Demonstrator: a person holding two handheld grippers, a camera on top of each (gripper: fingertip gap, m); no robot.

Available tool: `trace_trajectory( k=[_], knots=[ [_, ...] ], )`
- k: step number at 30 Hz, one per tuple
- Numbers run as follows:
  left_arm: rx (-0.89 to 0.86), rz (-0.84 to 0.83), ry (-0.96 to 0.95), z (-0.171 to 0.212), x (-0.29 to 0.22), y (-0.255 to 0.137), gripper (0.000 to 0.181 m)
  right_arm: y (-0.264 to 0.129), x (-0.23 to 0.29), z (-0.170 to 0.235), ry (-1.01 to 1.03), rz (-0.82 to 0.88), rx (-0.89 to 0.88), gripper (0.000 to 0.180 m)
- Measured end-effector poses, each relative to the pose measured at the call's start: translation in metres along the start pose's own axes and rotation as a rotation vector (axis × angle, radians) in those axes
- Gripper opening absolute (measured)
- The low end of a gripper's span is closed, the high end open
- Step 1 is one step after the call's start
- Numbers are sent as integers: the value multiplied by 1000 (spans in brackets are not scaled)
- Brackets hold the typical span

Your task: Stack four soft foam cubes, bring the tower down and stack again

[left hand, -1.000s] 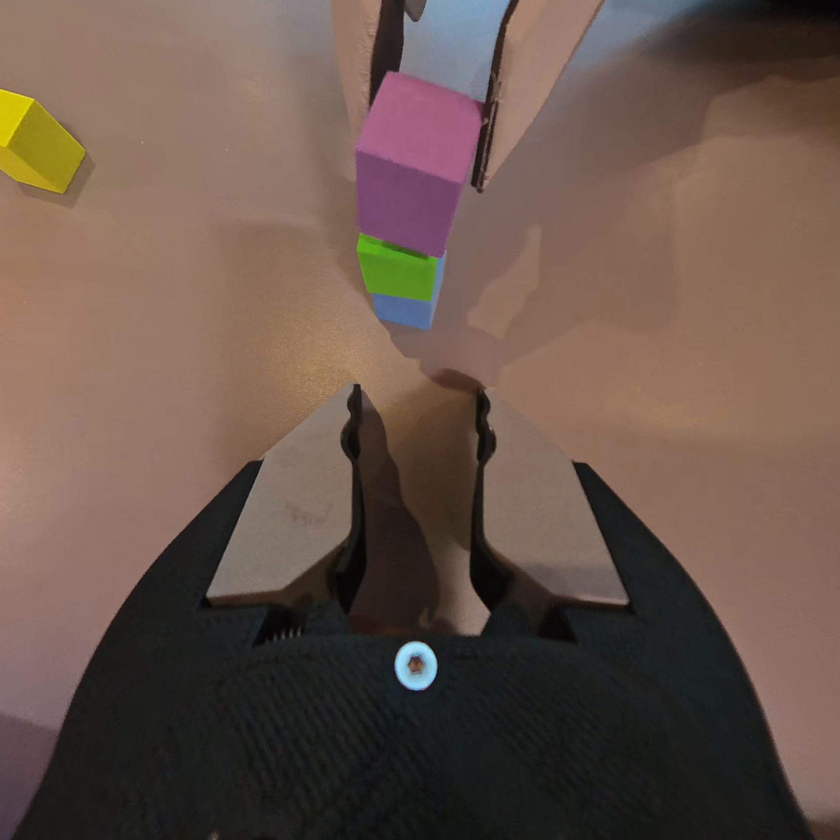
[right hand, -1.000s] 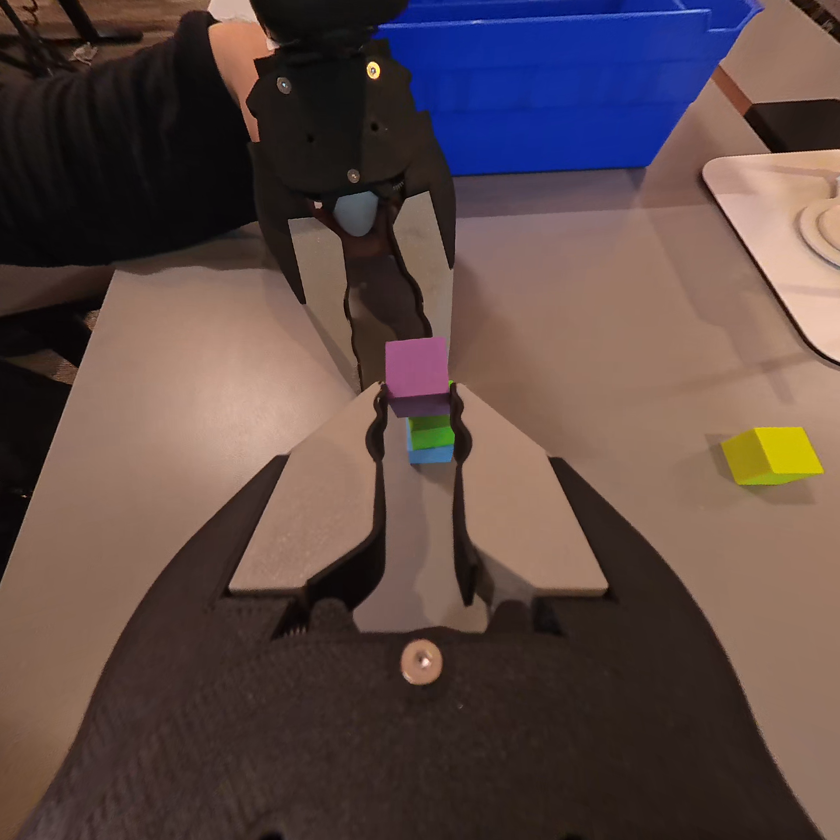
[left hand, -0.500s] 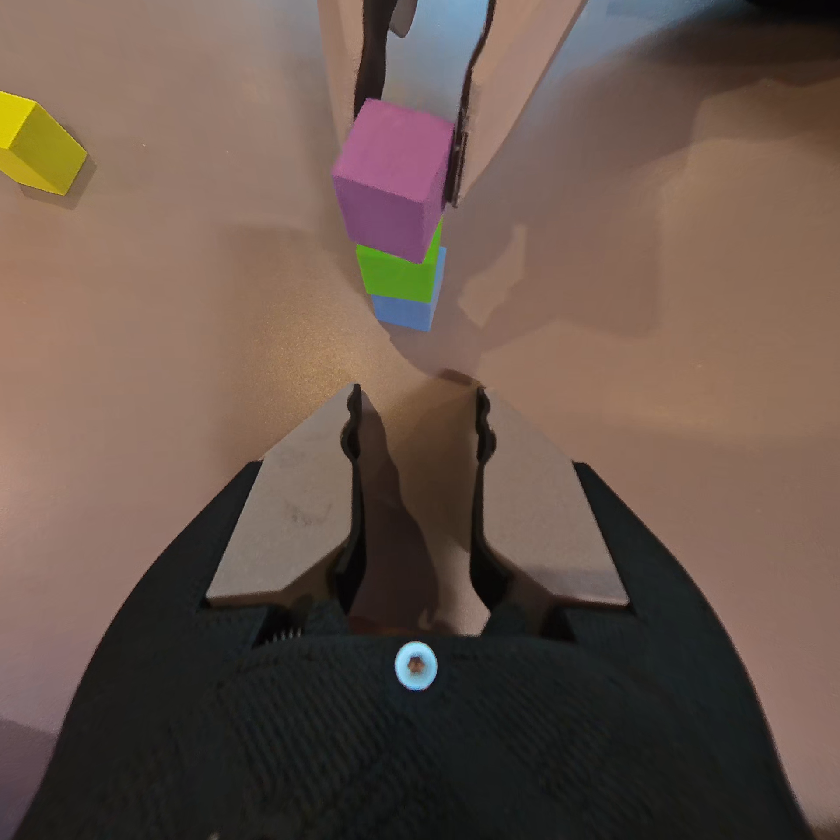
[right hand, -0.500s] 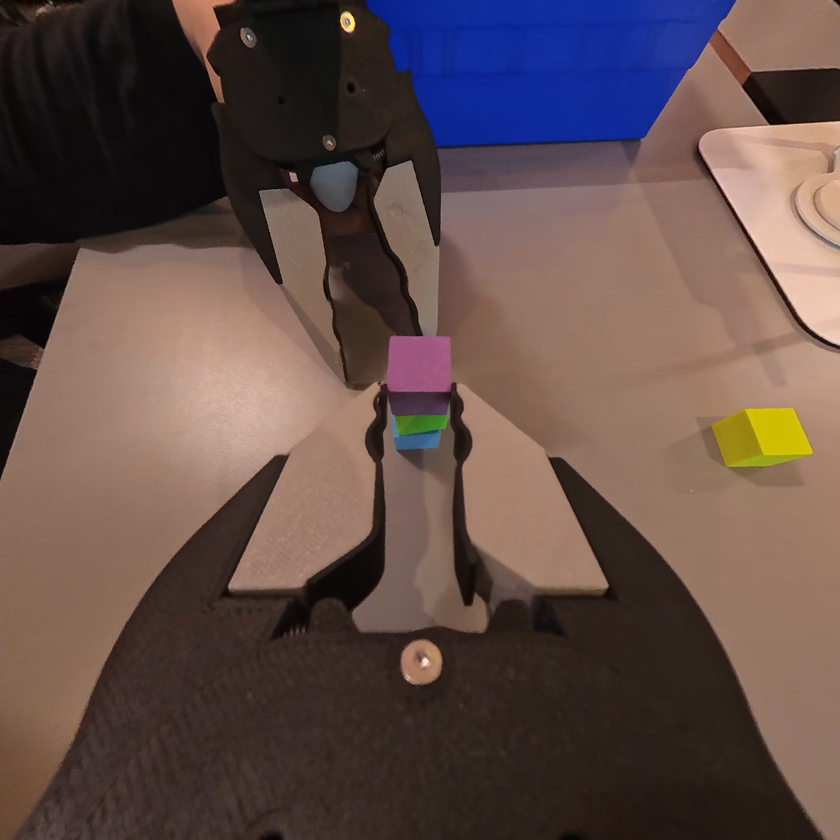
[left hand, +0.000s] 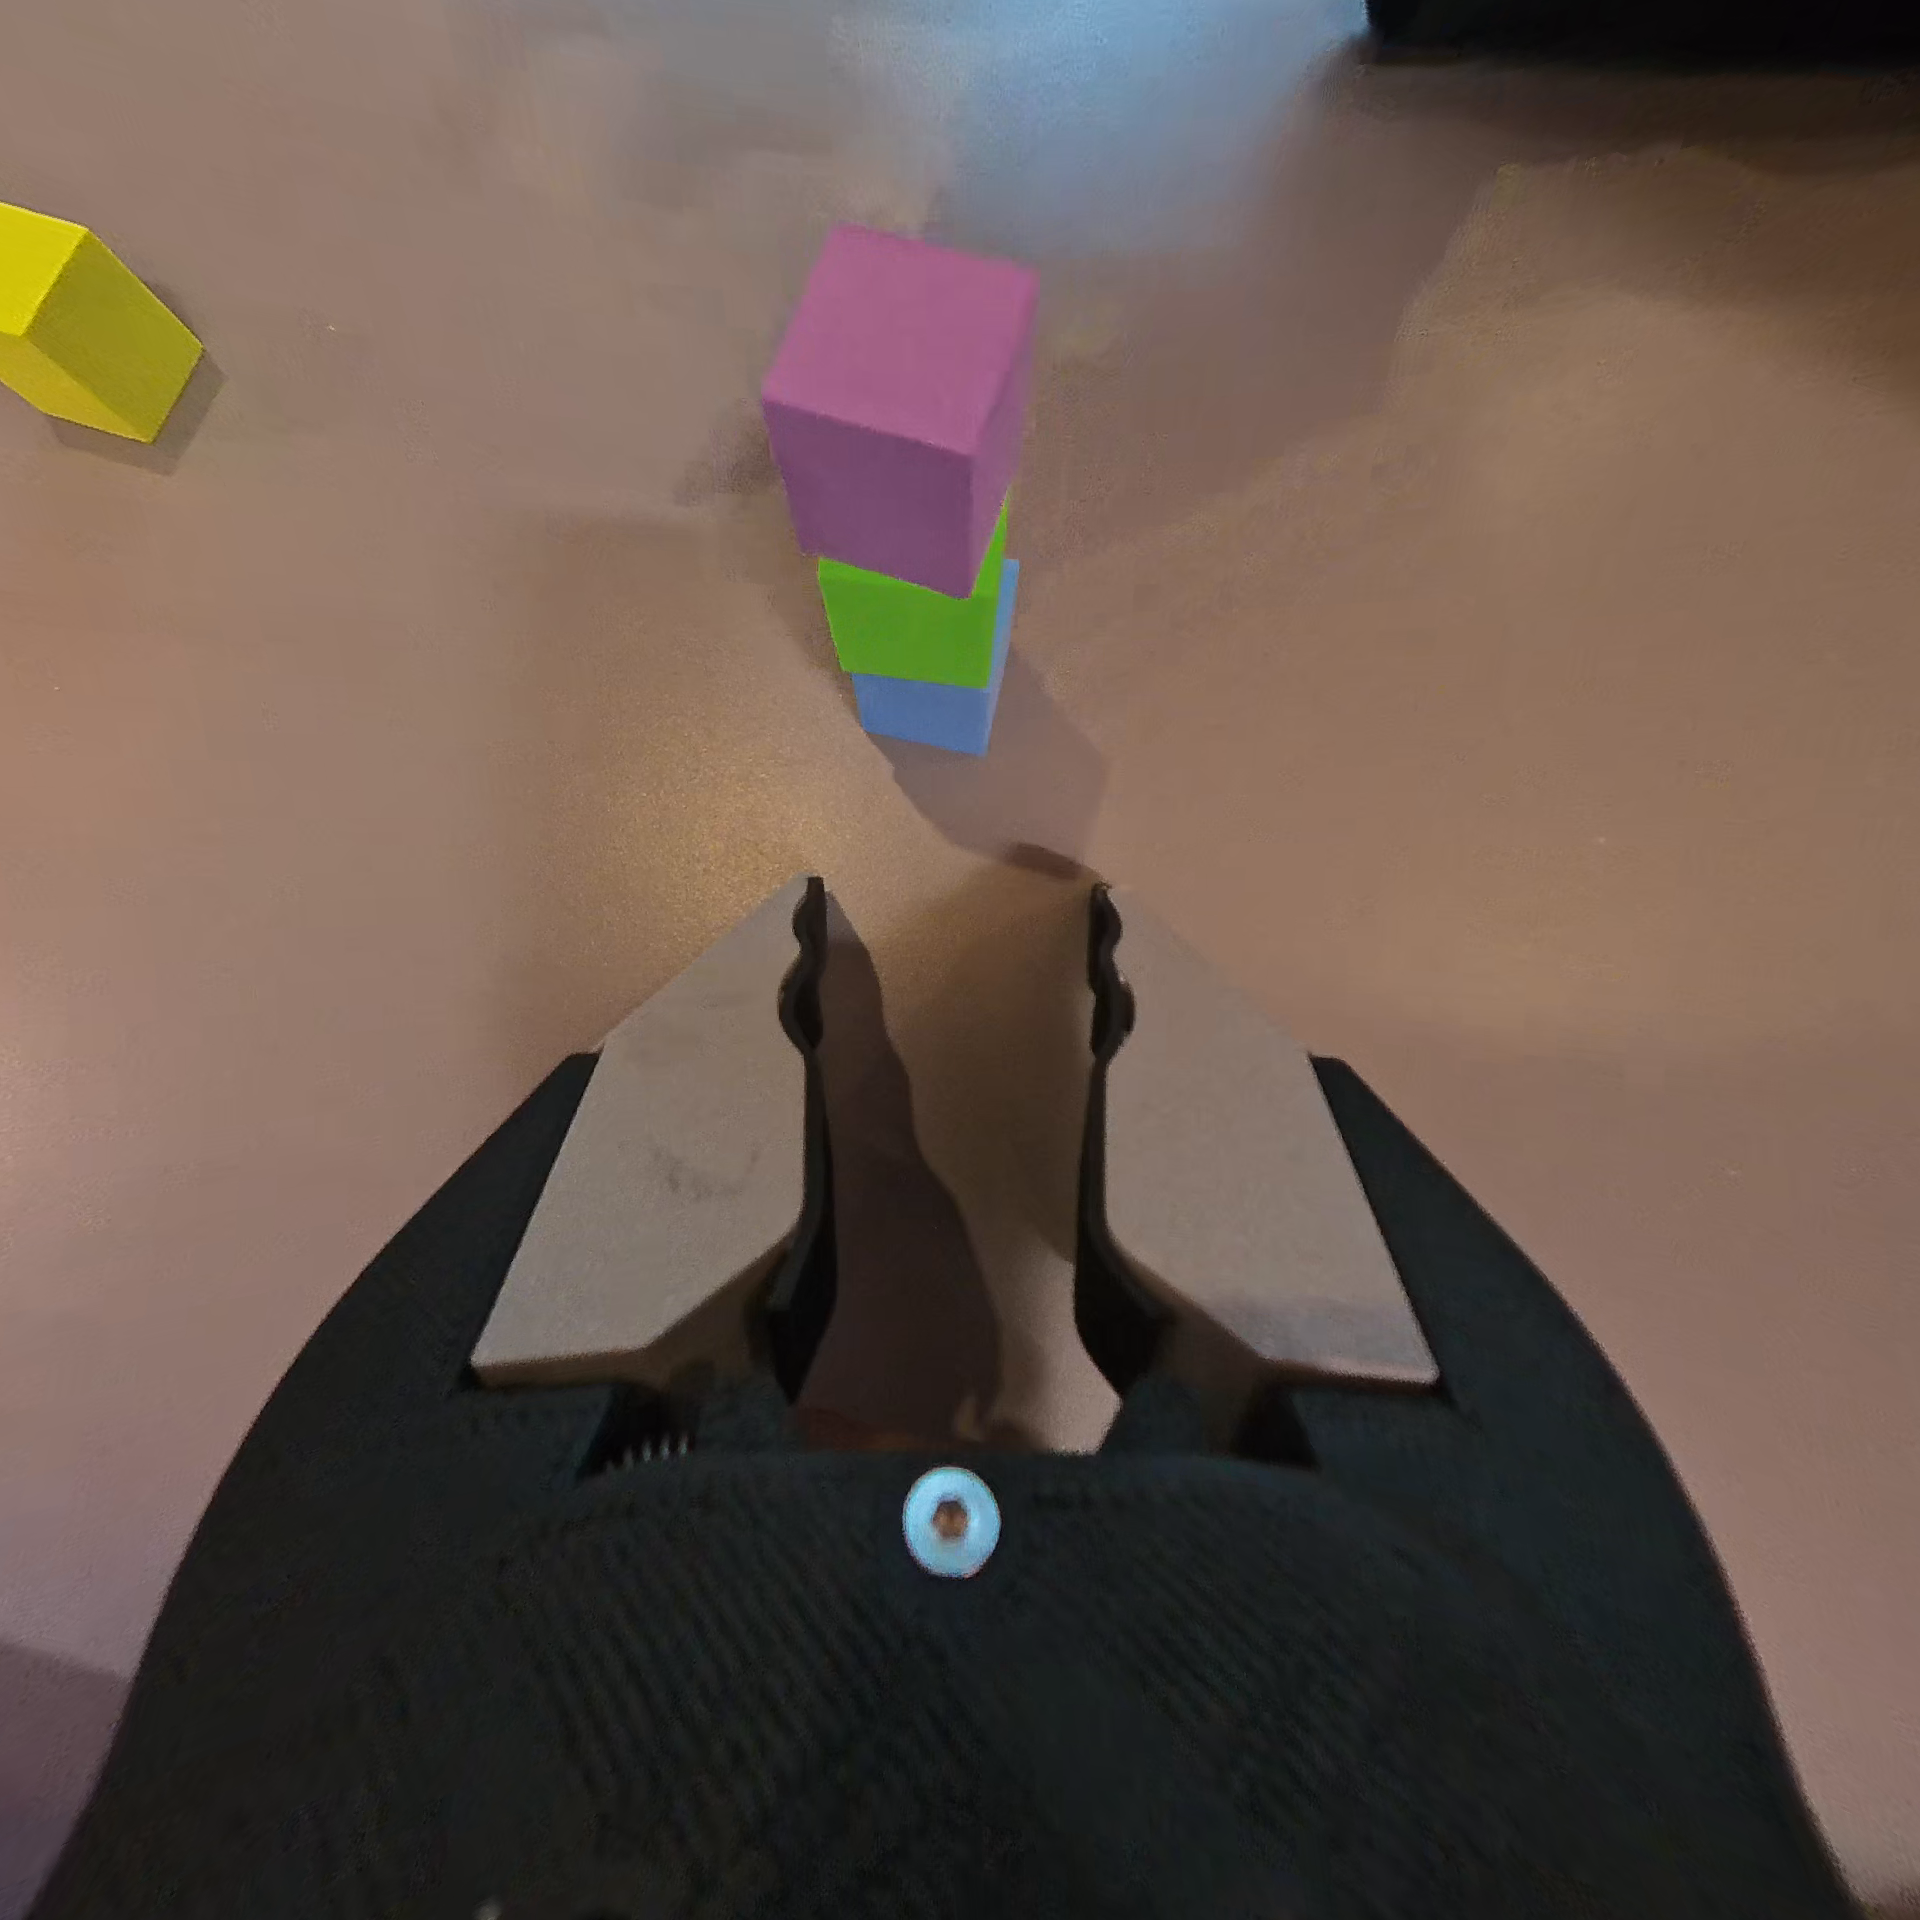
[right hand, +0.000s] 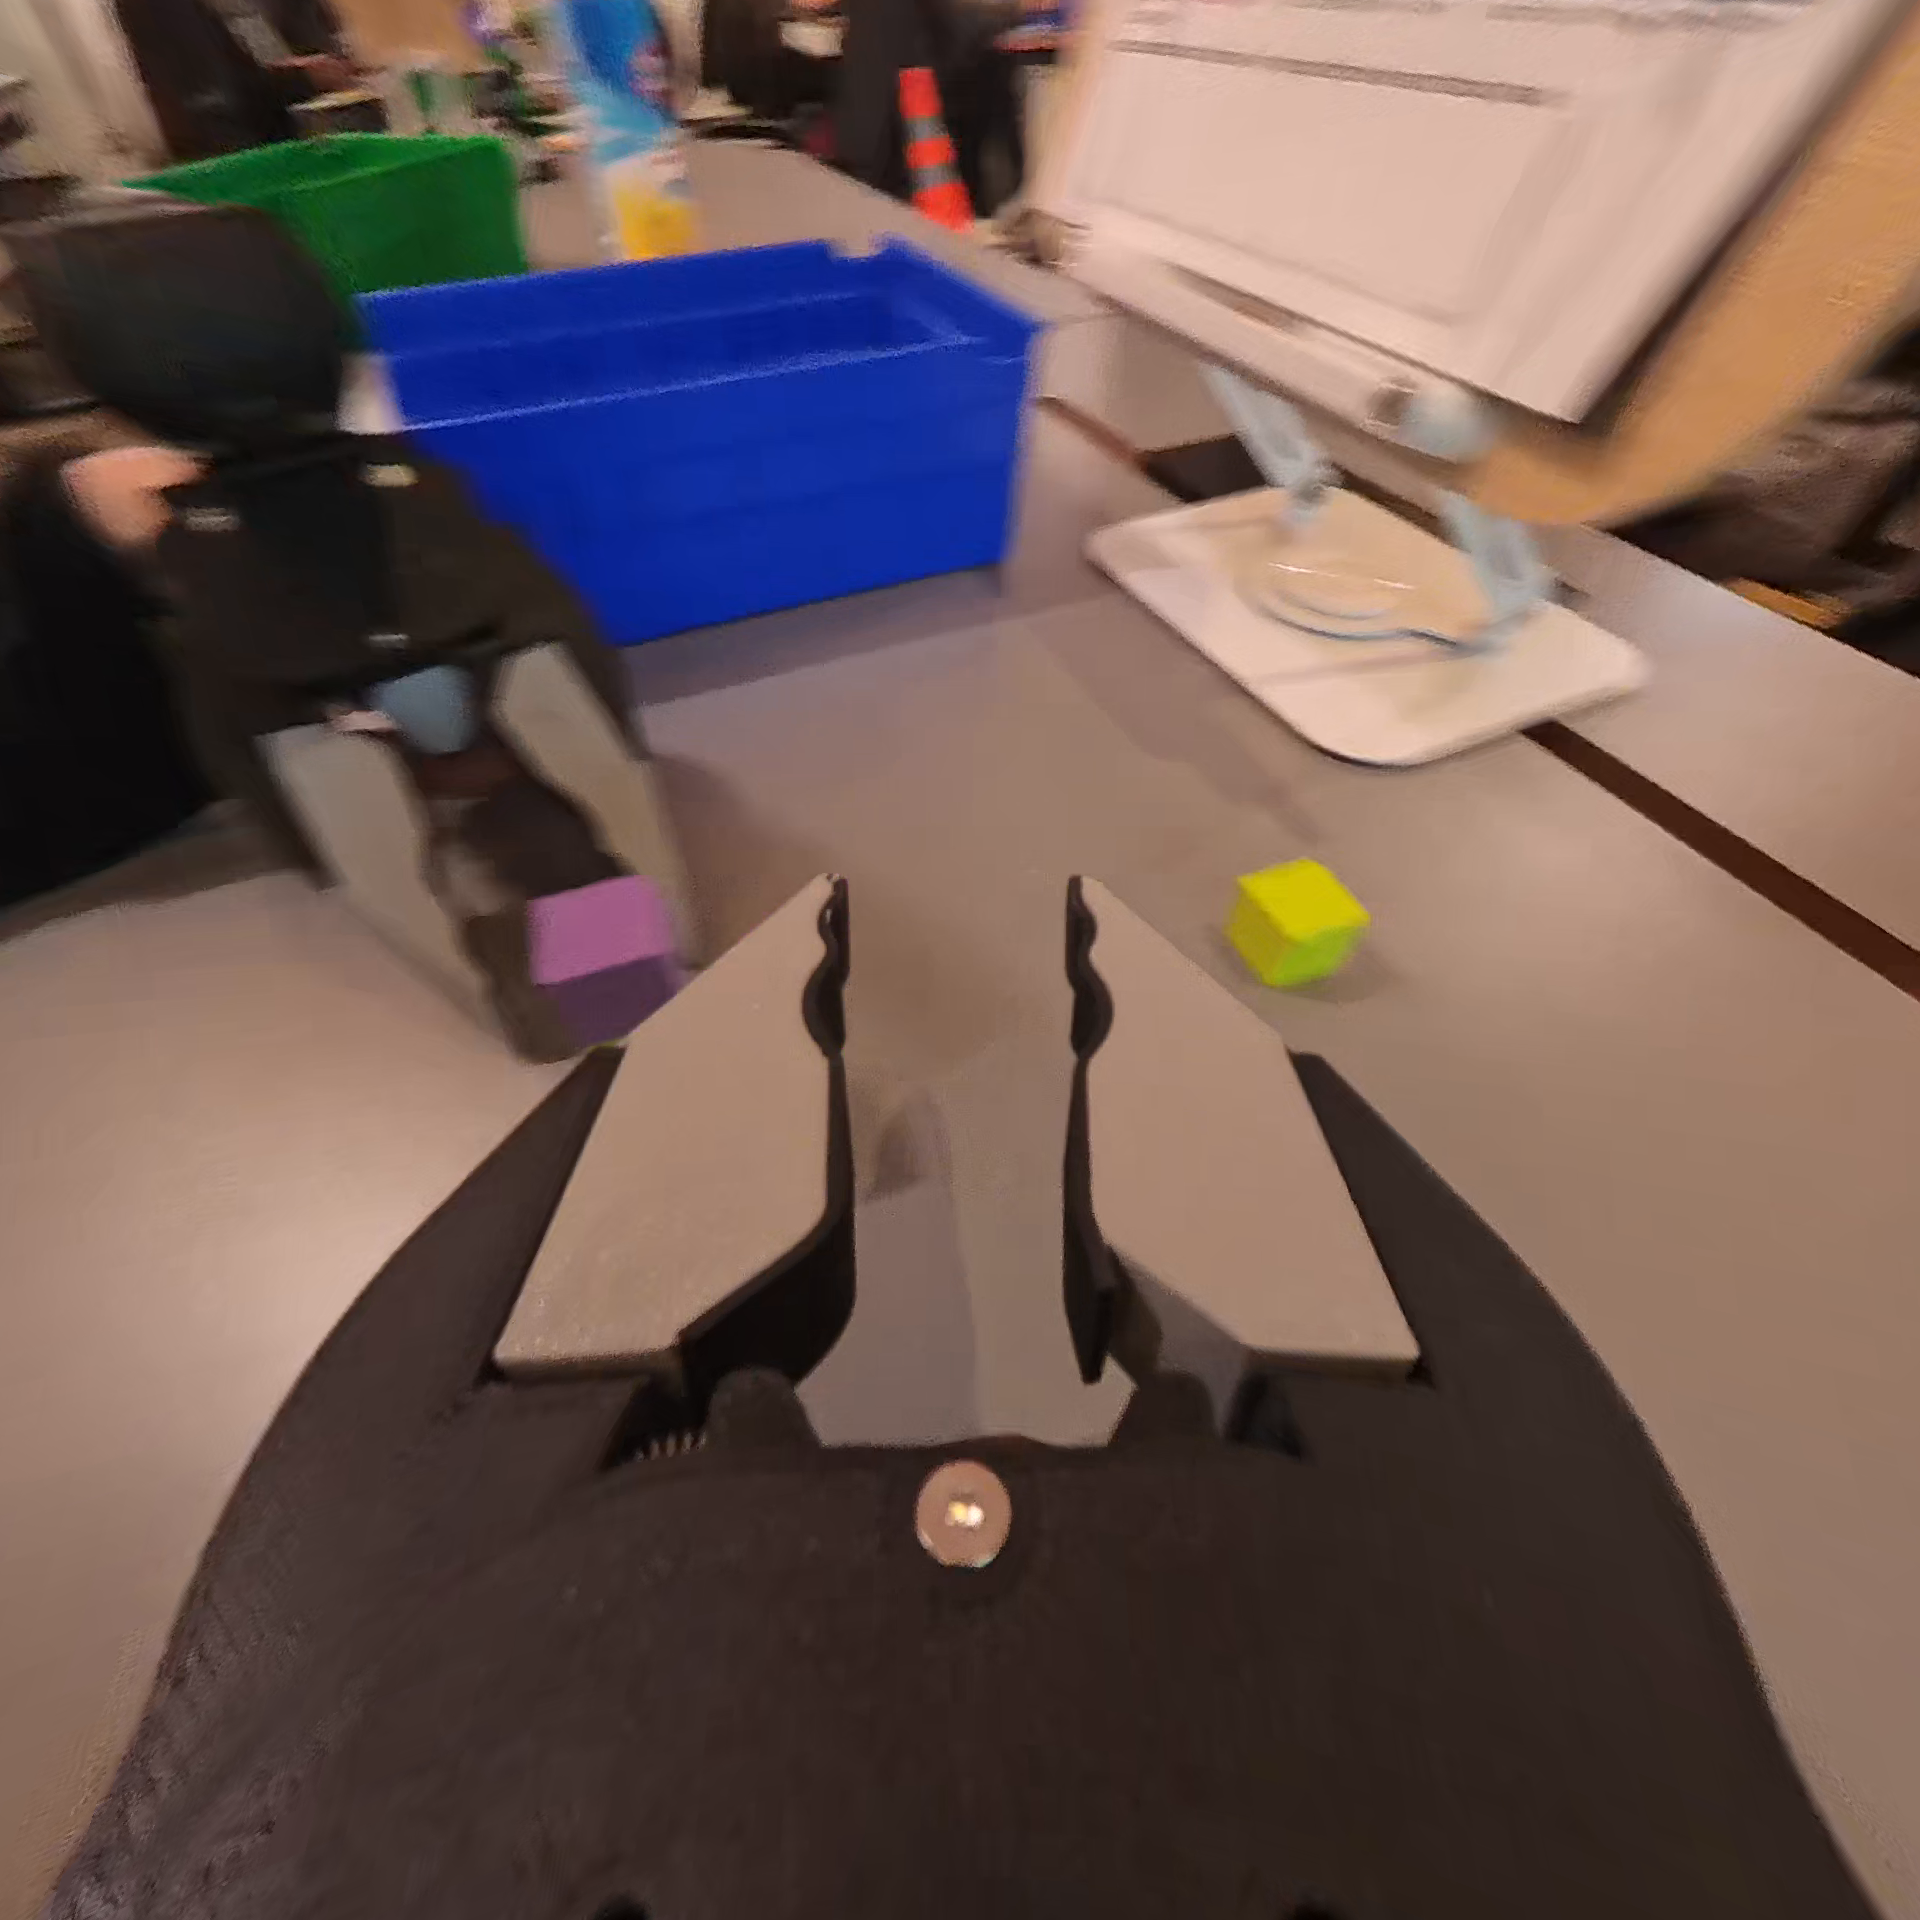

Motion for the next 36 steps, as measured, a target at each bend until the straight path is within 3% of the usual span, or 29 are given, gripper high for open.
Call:
trace_trajectory(
  k=[7,12,16,20,21,36],
  knots=[
    [-10,2,-2,0,0,0,49,25,-52,33,11,161,163,44],
    [-25,4,-2,-1,-1,2,49,53,-77,19,-35,99,167,46],
    [-29,6,0,0,0,2,50,79,-94,15,-90,53,267,48],
    [-24,5,0,-1,-1,2,50,93,-101,17,-137,52,347,38],
    [-22,4,0,-1,-1,2,50,94,-100,17,-146,36,353,29],
    [-54,10,-3,1,0,2,48,51,-64,14,-5,14,115,28]
  ],
)
Point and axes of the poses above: each gripper's, where its closed fingertips meet, y out along the fingers, z out of its underside, x = y × z across the jaws, the point moved 7 cm from there along -y, back along the fingers, and after that the axes turned 10 degrees about x, right-handed, at the moved point
